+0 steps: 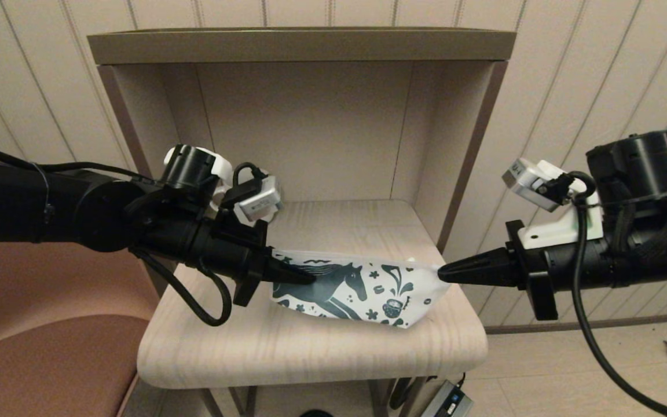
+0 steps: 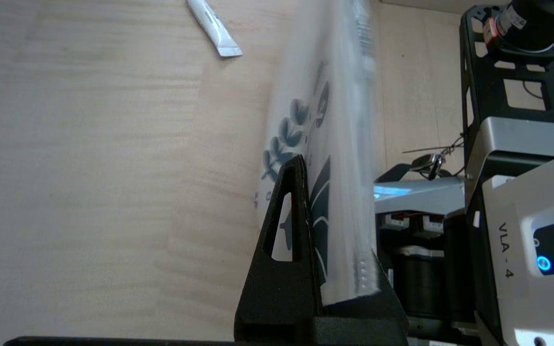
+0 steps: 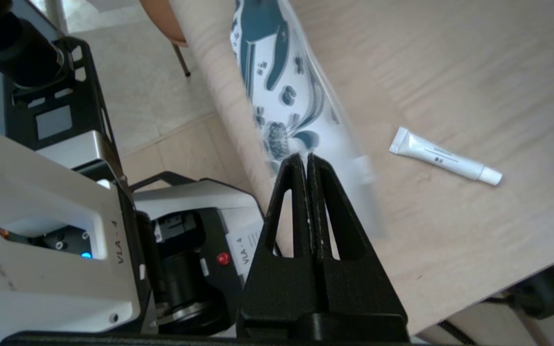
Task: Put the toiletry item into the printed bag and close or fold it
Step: Open the storage bag, then pick up the toothpaste
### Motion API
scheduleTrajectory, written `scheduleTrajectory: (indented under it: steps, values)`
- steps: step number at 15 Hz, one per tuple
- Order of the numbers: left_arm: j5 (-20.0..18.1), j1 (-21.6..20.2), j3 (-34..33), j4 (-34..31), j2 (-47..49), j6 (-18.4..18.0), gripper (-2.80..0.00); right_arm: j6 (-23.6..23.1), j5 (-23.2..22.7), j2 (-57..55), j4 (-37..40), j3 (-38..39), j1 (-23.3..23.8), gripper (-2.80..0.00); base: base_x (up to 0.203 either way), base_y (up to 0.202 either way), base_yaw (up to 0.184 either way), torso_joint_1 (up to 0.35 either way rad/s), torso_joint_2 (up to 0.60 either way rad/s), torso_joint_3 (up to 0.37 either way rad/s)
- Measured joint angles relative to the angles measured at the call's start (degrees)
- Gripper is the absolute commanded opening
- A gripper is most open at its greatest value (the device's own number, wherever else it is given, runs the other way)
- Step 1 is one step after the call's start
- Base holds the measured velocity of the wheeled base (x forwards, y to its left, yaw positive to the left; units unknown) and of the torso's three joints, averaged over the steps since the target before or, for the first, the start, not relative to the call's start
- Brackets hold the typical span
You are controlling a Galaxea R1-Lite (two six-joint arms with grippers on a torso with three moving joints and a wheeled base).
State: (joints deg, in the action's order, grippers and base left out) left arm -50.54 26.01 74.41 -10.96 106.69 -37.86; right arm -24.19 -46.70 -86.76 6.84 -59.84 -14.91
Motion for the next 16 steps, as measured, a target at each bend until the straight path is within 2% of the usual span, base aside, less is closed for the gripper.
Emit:
scheduleTrajectory:
  steps: [10, 13, 16]
  values:
    - [-0.06, -0.19, -2.66, 0.11, -2.08, -0.23, -2.80, 1.05, -0.26, 1.54, -0.04, -2.01, 1.99, -2.80, 0.000, 0.000, 0.000, 0.000, 0.00, 0.000]
    - [-0.06, -1.26, -2.94, 0.05, -3.13, 0.41, -2.80, 3.86, -0.23, 2.20, 0.13, -2.46, 2.03, -2.80, 0.000, 0.000, 0.000, 0.000, 0.00, 0.000]
    - [-0.30, -2.39, -3.26, -0.23, -4.34, 2.69, -2.80, 8.50, -0.23, 3.17, 0.20, -2.75, 1.77, -2.80, 0.000, 0.000, 0.000, 0.000, 0.00, 0.000]
